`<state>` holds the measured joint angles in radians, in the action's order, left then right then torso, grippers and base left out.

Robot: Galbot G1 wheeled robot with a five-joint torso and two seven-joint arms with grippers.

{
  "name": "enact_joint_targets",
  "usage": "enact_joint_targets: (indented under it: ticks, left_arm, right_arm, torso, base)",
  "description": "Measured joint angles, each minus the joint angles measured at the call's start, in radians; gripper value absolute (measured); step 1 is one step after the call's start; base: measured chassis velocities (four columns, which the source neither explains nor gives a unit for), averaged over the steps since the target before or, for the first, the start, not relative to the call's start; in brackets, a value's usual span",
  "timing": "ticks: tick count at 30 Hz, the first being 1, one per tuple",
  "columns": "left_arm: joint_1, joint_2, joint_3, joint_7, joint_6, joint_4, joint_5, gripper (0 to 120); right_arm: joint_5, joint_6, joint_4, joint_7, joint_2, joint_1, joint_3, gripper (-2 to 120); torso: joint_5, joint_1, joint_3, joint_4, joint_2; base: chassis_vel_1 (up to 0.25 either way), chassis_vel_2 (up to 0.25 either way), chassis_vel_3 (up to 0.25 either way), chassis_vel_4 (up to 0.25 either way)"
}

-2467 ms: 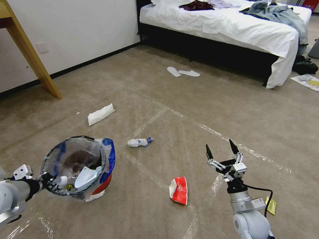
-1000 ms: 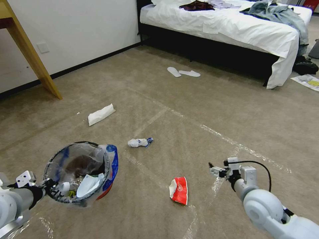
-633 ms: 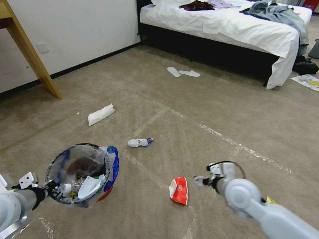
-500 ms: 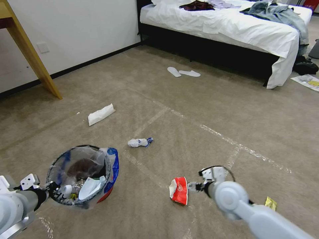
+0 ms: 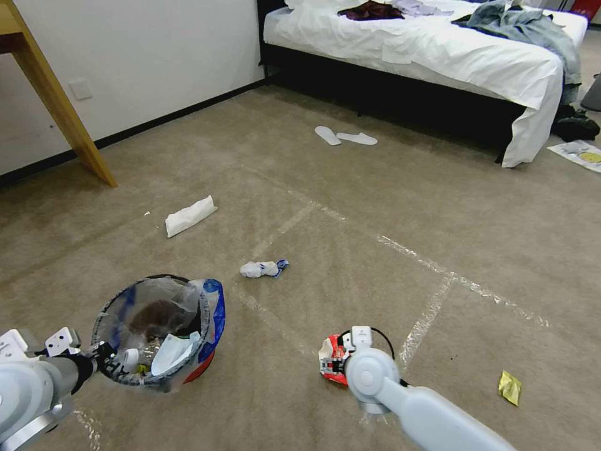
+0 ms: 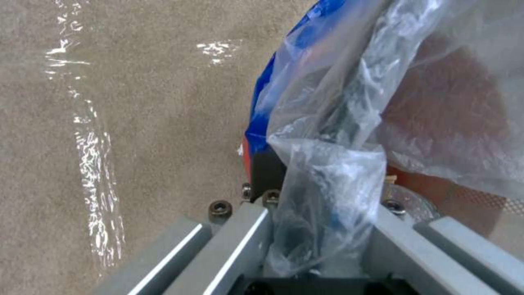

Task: Pick up the trash bin and place the garbage on the floor into it.

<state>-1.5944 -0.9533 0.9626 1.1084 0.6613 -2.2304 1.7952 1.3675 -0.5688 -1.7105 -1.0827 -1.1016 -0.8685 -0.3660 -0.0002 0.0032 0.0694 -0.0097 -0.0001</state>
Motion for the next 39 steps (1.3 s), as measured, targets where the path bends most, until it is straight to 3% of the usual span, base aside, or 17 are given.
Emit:
enact_joint_targets:
  ticks: [10,39]
  left_arm:
    - [0.007,0.004,-0.004,-0.005,-0.001,0.008,0.0,0]
    - [-0.004,-0.013,-0.008,-0.024,-0.007,0.0,-0.024,0]
  right_arm:
    - [-0.081,0.019,0.121,0.016,-0.094,0.038,-0.023,100]
    - [-0.218,0.058,0.234,0.071,-0.142,0.033,-0.016,100]
  torso:
    - [0.0002,0.0,0.0,0.0001,0.0]
    - [0.0001,0.0,0.0,0.0001,0.0]
  base:
    - [0.0,0.0,0.0,0.0]
    - [0.0,0.0,0.0,0.0]
